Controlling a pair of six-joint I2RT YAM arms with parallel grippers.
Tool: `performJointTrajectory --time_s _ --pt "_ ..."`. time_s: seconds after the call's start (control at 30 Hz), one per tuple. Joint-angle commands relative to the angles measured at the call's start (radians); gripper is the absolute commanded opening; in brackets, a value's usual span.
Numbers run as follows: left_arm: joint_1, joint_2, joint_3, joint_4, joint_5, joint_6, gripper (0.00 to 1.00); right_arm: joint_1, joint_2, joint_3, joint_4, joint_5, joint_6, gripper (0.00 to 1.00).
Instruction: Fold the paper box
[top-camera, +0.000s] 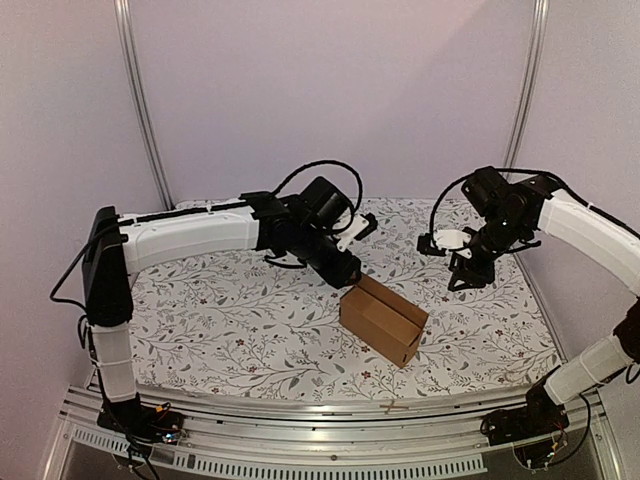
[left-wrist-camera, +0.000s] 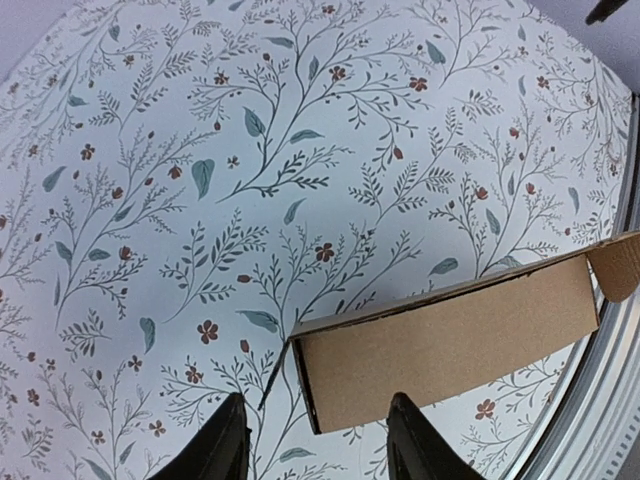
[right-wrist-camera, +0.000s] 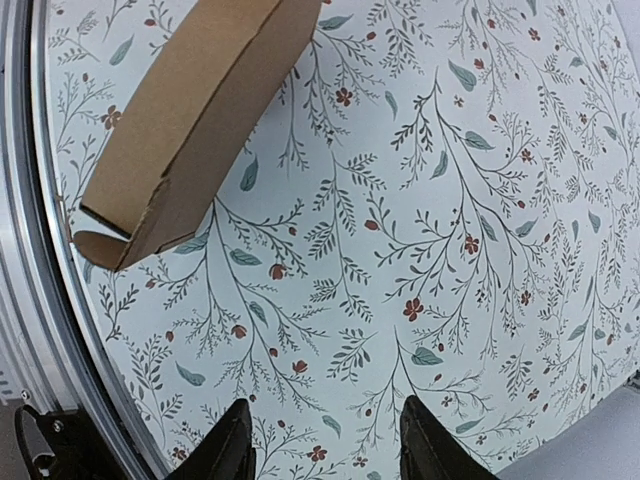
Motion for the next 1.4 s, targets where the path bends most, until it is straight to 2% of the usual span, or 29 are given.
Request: performJointTrajectory --time_s 0.0,0.17,0.33,0.7,0.87,1.13,1.37 --pt "0.027 0.063 0.082 -0.080 0.047 0.057 0.46 0.000 -0.095 -0.089 -0.089 -0.054 -0.157 0.50" --pt "0.046 0.088 0.097 -0.101 0.039 0.051 0.41 0.017 -0.110 -0.102 -0.108 -0.122 -0.172 0.56" --pt "0.058 0.098 0.098 -0.105 0.023 0.069 0.41 0.052 -0.095 -0.127 -0.040 -0.124 -0.141 0.56" --pt "0.091 0.142 0.124 -0.088 0.204 0.076 0.26 0.092 -0.048 -0.161 0.020 -0.128 -0.133 0.55" --pt "0.088 0.153 0.140 -0.088 0.229 0.076 0.16 0.118 -0.042 -0.177 0.064 -0.133 -0.104 0.52" --pt "0.080 0.152 0.142 -0.105 0.219 0.049 0.00 0.162 -0.025 -0.180 0.096 -0.133 -0.057 0.40" --pt "0.048 0.143 0.139 -0.121 0.116 0.023 0.00 0.195 -0.039 -0.196 0.125 -0.125 -0.018 0.34"
